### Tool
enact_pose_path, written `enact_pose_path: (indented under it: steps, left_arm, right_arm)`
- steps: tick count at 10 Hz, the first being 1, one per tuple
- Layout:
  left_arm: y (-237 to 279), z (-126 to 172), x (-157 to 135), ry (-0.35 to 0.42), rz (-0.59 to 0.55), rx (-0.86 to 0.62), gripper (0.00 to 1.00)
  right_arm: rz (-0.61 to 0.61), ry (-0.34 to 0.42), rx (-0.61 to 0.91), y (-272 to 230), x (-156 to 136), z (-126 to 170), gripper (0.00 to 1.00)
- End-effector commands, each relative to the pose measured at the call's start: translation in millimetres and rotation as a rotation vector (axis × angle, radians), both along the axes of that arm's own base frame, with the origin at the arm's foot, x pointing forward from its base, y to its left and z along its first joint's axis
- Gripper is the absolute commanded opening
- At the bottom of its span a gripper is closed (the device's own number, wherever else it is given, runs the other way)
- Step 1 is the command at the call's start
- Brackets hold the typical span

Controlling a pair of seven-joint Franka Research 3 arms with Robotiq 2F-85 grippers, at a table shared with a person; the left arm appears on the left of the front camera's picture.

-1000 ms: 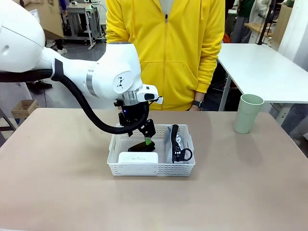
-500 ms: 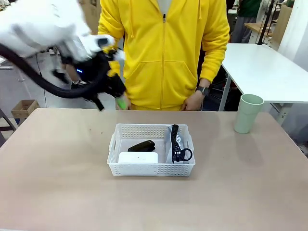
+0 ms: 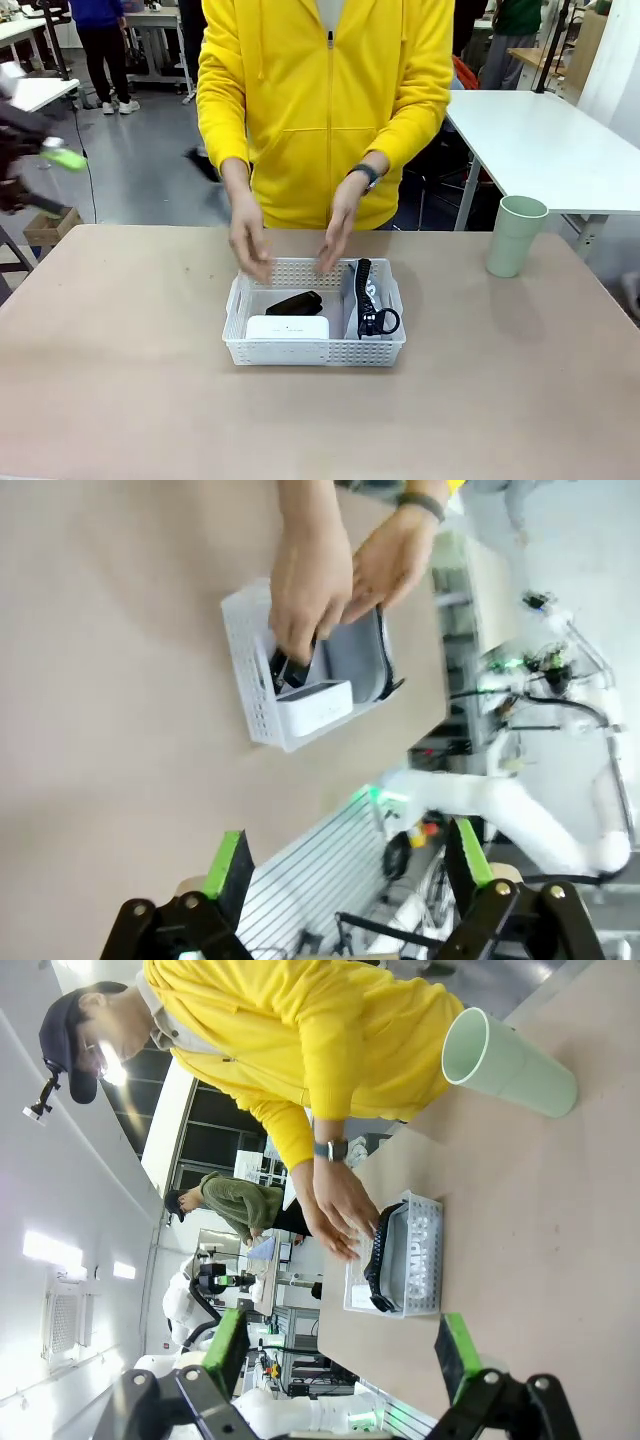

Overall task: Efficiently arrange items inside the basket to fit them all.
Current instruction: Pick up the Stapler and place it inside the Organizing basket.

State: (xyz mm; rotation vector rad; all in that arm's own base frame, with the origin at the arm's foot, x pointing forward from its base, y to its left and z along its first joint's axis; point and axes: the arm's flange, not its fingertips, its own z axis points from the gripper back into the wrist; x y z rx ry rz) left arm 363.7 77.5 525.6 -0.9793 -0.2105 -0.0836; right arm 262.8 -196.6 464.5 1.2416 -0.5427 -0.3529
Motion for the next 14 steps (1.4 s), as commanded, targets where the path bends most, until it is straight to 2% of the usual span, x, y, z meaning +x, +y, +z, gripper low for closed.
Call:
enact_pose_path:
  steps: [1, 4, 7, 9, 10, 14]
  left_arm:
    - [56.3, -21.4, -4.9, 0.006, 0.06, -0.179, 1.0]
    - [125.5, -73.1, -13.9, 0.004, 0.176, -0.367, 1.0]
    - [142.2, -112.9, -24.0, 0.005, 0.238, -0.466, 1.0]
    - [138.4, -111.2, -21.2, -0.024, 0.213, -0.484, 1.0]
    - [145.2, -120.6, -24.1, 0.034, 0.251, -0.447, 1.0]
    - [145.2, -120.6, -24.1, 0.034, 0.251, -0.447, 1.0]
  right_arm:
    - [-0.001, -0.039, 0.004, 0.3, 2.0, 0.8, 1.0]
    - [-0.001, -0.039, 0.004, 0.3, 2.0, 0.8, 1.0]
    - [-0.001, -0.039, 0.004, 0.3, 2.0, 0.8, 1.0]
    - [-0.001, -0.039, 0.004, 0.3, 2.0, 0.8, 1.0]
    - [-0.001, -0.039, 0.004, 0.3, 2.0, 0.8, 1.0]
    - [-0.001, -0.039, 0.004, 0.3, 2.0, 0.8, 1.0]
